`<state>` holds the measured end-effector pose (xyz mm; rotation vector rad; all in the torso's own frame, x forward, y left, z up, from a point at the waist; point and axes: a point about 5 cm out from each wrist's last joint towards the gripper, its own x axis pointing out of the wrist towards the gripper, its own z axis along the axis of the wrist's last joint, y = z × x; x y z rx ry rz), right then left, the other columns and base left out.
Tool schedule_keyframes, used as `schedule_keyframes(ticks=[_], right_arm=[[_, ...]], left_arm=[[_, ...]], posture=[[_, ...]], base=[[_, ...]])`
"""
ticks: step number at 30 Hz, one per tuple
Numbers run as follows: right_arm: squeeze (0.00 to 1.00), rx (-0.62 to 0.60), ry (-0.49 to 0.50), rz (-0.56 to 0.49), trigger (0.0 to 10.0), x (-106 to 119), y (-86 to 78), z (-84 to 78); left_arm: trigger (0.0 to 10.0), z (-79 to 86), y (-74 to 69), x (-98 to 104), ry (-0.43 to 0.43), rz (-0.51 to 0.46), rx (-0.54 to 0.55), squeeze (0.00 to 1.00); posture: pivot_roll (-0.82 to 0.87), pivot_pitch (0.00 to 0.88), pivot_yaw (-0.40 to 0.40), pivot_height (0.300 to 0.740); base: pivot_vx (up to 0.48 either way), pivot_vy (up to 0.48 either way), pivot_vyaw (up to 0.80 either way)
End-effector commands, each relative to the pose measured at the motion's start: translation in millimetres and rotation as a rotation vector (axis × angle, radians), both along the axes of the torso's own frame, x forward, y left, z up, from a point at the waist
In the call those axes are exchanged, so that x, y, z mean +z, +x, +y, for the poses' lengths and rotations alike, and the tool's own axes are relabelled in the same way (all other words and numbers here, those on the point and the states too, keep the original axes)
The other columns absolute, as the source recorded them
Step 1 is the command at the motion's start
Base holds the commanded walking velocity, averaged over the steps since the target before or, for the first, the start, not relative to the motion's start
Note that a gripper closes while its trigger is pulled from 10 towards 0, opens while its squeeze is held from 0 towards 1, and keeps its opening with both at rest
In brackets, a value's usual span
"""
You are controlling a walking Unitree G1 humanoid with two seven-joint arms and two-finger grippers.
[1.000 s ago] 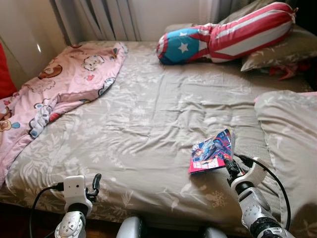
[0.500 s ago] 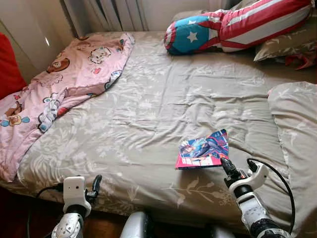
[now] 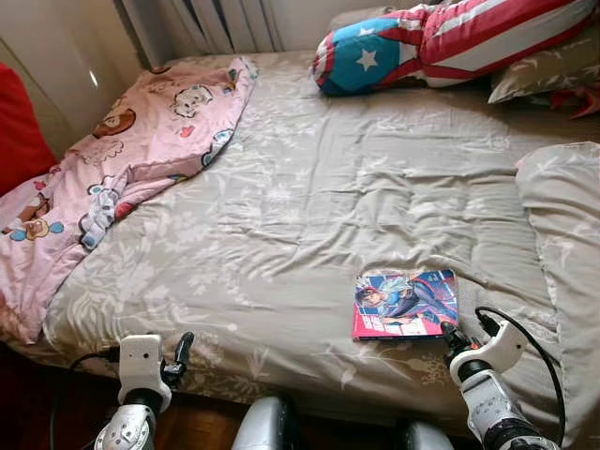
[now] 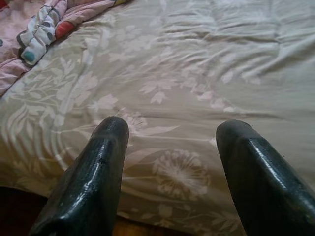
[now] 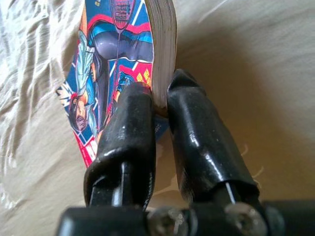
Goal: Clean up the room
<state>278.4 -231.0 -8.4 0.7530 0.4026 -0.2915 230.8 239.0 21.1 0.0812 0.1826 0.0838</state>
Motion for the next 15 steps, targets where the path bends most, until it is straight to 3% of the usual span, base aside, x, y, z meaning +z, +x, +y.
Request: schedule_keyframes(ticks=[1,6,8,9,15], right_arm=[[0.00,-0.018,-0.028,0.041,10.0,-4.5,-5.5,-3.7],[0.00,-0.013,-0.038,0.050,10.0,-4.1,-4.0,-2.0],[0.56,-0.015,-0.035,0.046,10.0,-3.0,-2.5,-1.5],[0.95,-0.015,-0.039,0.045,10.0,-2.2,-1.7,-1.5],[0.91,-0.025,-0.063,0.036,10.0,3.0,2.7,-6.0]], left_arm=[[10.0,8.7,-4.7,0.1,0.045,0.022,0.005,0.00],[10.0,9.1,-6.2,-0.8,0.045,0.027,0.014,0.00],[10.0,8.0,-5.8,-1.1,0.041,0.026,0.019,0.00],[10.0,7.3,-5.5,-1.2,0.039,0.026,0.020,0.00],[10.0,4.4,-2.9,-1.1,0.031,0.023,0.021,0.00]], posture=[[0.09,0.165,0.142,0.637],[0.09,0.168,0.134,0.637],[0.09,0.168,0.132,0.637],[0.09,0.167,0.131,0.637],[0.08,0.163,0.122,0.637]], base=[[0.000,0.000,0.00],[0.000,0.000,0.00],[0.000,0.000,0.00],[0.000,0.000,0.00],[0.000,0.000,0.00]])
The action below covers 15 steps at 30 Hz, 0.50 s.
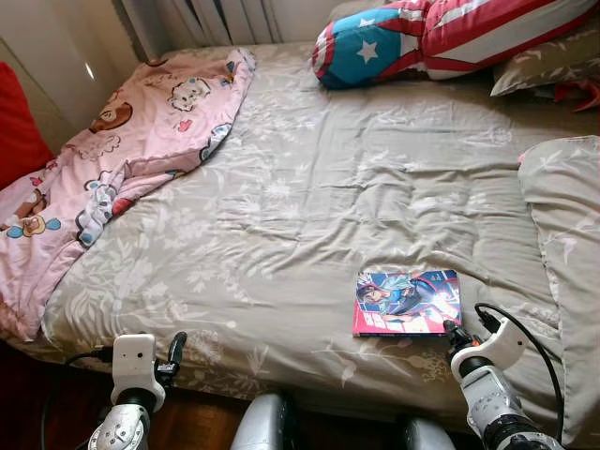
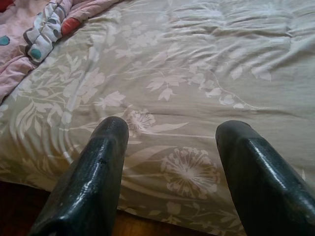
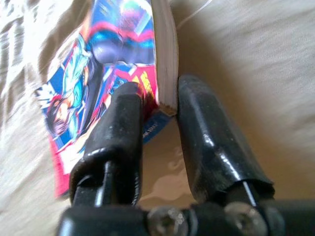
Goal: Clean up the room
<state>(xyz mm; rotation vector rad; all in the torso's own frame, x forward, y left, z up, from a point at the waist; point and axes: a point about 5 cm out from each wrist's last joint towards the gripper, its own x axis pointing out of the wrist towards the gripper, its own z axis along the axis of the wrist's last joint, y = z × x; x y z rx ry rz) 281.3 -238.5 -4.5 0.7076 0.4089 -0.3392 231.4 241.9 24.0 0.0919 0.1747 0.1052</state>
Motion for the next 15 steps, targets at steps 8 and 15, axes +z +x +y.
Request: schedule_keyframes(ticks=[8,15], right_arm=[[0.86,0.001,-0.039,0.019,10.0,1.5,0.8,-3.6],[0.00,0.102,-0.209,0.054,10.0,-0.3,-3.3,-5.9]], left_arm=[[10.0,-0.4,-0.7,-4.7,0.011,0.029,0.010,0.00],[10.0,-5.6,4.9,-10.4,-0.025,0.039,0.032,0.00]], posture=[[0.08,0.156,0.113,0.637],[0.05,0.116,0.082,0.637]], base=[[0.000,0.000,0.00],[0.000,0.000,0.00]])
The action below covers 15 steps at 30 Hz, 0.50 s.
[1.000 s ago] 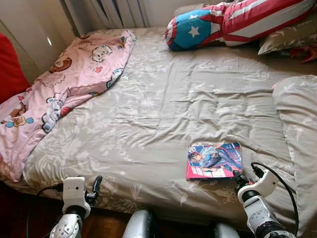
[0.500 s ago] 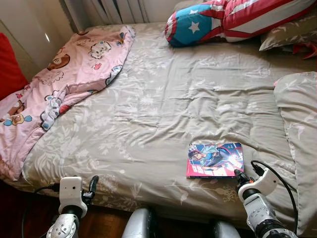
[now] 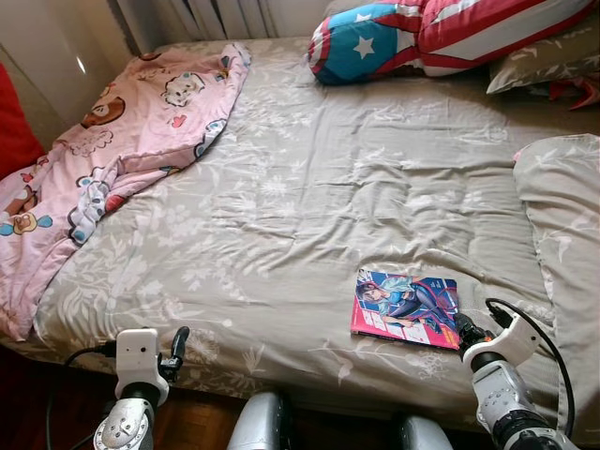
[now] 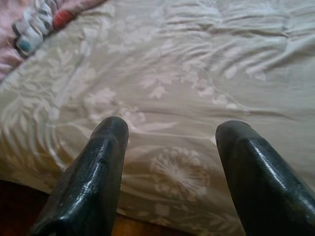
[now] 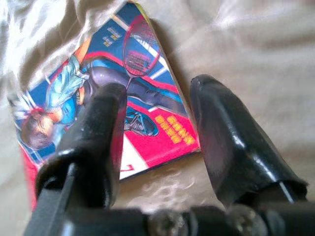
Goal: Clean up the room
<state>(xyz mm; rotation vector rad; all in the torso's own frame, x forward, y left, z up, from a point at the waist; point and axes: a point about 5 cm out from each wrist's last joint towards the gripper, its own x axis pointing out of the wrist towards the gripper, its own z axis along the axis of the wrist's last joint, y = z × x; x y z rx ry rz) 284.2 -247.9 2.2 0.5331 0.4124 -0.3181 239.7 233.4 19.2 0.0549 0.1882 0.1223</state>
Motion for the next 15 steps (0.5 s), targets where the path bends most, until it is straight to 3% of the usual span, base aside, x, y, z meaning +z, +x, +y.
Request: schedule_keyframes(ticks=[1,5,12,15], right_arm=[[0.00,0.076,-0.086,0.037,10.0,-7.9,-7.3,5.8],[0.00,0.203,-0.203,0.088,10.0,-23.8,-23.6,19.5],[0.00,0.282,-0.210,0.187,10.0,-49.4,-53.5,35.4],[0.00,0.333,-0.222,0.265,10.0,-62.2,-69.6,43.5]], left_arm=[[10.0,2.8,-3.2,-9.5,-0.008,0.044,0.027,0.00],[10.0,0.4,-11.9,-34.8,-0.072,0.164,0.077,0.00],[10.0,-2.9,-30.6,-61.7,-0.116,0.317,0.127,0.00],[10.0,-12.5,-35.7,-73.2,-0.108,0.398,0.098,0.00]], posture=[[0.05,0.116,0.082,0.637],[0.01,0.072,0.043,0.645],[-0.02,0.010,0.018,0.684],[-0.03,0.000,0.015,0.714]], base=[[0.000,0.000,0.00],[0.000,0.000,0.00],[0.000,0.000,0.00],[0.000,0.000,0.00]])
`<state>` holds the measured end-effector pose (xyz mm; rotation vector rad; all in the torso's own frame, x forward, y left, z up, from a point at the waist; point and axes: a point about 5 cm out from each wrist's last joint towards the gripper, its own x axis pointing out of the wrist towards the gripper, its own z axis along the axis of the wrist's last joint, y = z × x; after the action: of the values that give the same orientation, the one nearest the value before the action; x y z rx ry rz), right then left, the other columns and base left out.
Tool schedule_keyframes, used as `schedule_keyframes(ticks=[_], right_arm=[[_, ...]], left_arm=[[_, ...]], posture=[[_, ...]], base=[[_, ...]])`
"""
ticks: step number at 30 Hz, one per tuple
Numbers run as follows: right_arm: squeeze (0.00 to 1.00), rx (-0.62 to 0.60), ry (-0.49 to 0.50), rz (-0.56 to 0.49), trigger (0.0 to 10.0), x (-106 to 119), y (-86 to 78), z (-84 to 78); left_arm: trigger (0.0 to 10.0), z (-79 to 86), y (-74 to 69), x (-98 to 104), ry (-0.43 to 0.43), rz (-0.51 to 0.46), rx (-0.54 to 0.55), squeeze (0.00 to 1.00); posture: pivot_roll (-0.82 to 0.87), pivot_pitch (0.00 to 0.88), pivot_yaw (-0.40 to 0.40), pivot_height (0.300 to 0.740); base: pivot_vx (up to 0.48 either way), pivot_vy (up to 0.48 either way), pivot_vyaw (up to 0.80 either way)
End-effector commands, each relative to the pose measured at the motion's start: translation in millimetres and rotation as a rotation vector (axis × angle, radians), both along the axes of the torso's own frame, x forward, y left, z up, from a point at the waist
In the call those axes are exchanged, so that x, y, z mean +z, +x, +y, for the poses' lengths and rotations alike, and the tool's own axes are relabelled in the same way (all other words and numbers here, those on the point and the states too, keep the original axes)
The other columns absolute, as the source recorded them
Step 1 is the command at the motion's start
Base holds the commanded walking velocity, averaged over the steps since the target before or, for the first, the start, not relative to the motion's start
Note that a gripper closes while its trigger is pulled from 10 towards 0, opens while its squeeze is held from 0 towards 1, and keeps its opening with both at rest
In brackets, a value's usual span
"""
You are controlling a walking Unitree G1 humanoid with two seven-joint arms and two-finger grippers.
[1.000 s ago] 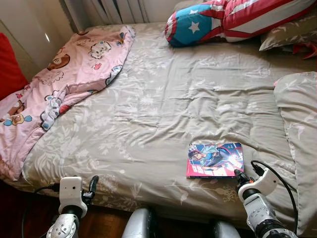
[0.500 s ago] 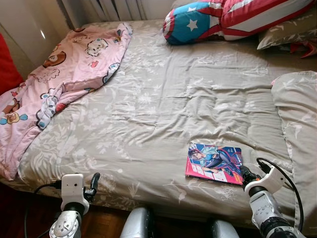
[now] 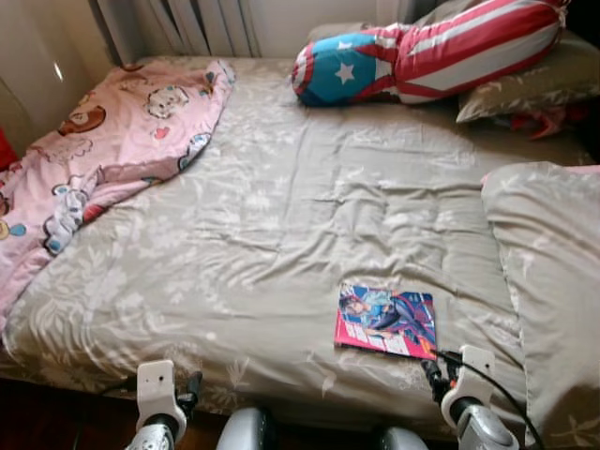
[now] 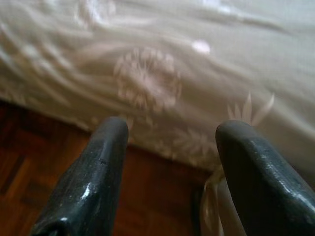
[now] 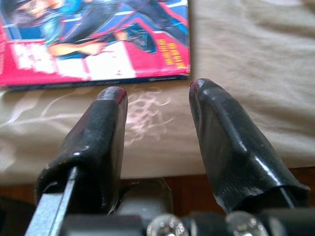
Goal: Clean up the room
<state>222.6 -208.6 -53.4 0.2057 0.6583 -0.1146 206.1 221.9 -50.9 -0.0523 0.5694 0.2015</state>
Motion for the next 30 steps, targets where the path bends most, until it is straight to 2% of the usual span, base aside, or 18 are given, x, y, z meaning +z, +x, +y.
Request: schedule_keyframes(ticks=[1,5,10,20,26,30], right_arm=[[0.00,0.023,-0.004,0.059,10.0,-8.6,-10.2,6.8],[0.00,0.025,-0.004,0.077,10.0,-10.6,-12.3,8.6],[0.00,0.045,-0.004,0.173,10.0,-18.6,-20.2,15.7],[0.00,0.059,0.002,0.200,10.0,-22.9,-29.3,12.2],[0.00,0.073,-0.014,0.256,10.0,-30.2,-45.8,6.6],[0.00,0.074,-0.011,0.251,10.0,-29.5,-43.9,7.8]], left_arm=[[10.0,-2.9,-3.2,-5.9,0.000,0.052,-0.009,0.00],[10.0,-6.0,-4.6,-9.4,-0.001,0.089,-0.027,0.00],[10.0,-18.3,-9.3,-18.1,0.006,0.180,-0.099,0.00],[10.0,-15.9,-14.5,-21.9,-0.006,0.214,-0.042,0.00],[10.0,-12.1,-24.1,-26.5,-0.014,0.246,-0.003,0.00],[10.0,-10.0,-27.1,-27.7,-0.010,0.258,-0.008,0.00]], posture=[[-0.03,0.000,0.014,0.723],[-0.03,0.000,0.012,0.738],[-0.04,0.000,0.020,0.740],[-0.04,0.000,0.016,0.740],[-0.04,0.000,0.018,0.740],[-0.04,0.000,0.022,0.740]], base=[[0.000,0.000,0.00],[0.000,0.000,0.00],[0.000,0.000,0.00],[0.000,0.000,0.00],[0.000,0.000,0.00],[0.000,0.000,0.00]])
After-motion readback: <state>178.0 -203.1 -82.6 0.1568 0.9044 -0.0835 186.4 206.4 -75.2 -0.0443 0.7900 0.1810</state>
